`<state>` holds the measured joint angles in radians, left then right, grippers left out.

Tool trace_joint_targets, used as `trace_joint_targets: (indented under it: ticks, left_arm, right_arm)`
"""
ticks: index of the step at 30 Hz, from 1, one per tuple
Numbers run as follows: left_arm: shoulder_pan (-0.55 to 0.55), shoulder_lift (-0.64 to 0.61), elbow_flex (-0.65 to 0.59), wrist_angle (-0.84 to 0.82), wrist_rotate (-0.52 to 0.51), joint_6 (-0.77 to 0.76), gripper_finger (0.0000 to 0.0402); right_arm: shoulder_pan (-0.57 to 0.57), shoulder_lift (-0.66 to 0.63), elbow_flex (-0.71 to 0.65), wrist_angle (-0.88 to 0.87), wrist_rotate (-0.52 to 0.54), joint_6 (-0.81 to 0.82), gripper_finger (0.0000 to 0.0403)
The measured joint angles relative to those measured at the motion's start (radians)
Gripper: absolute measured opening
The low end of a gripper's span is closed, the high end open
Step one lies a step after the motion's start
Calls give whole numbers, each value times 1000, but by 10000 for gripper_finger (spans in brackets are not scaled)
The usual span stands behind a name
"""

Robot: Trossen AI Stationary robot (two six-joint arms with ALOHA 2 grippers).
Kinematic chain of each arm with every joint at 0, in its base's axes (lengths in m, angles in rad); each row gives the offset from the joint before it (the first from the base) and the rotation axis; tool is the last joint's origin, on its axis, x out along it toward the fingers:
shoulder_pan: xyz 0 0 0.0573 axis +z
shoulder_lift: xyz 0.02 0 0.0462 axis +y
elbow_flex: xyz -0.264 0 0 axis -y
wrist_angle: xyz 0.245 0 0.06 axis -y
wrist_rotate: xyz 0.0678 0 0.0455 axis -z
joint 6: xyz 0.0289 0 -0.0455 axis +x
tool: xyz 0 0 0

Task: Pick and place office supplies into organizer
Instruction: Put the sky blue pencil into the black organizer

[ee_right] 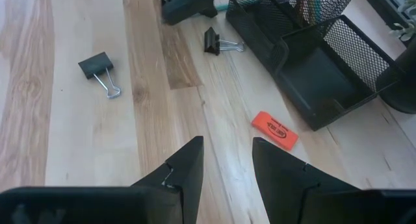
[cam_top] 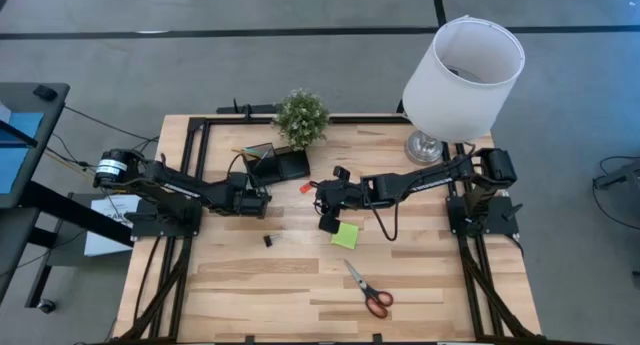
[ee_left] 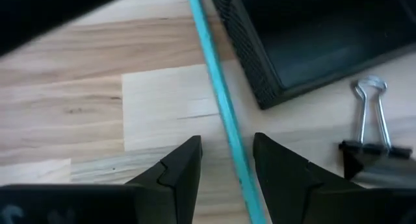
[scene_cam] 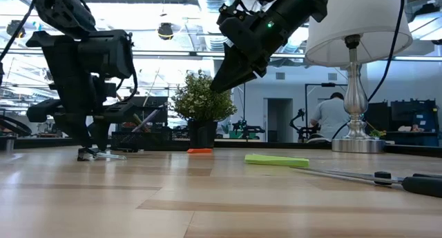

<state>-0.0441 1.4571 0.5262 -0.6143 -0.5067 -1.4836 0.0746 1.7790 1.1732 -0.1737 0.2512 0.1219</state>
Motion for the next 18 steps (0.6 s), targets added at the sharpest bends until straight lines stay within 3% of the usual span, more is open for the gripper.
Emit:
trace_joint_targets:
  ticks: [5,13,18]
  left_arm:
    - [-100,1,-2,-25,-7,-50,137]
    - [-338,9,-20,-35,-77,-364,137]
    - [-432,141,-25,-33,-191,-490,137]
  right_arm:
    - [0,0,0,-14,0,1,127]
    - [4,3,0,-29,0,2,127]
    - [6,7,-1,-31,0,2,127]
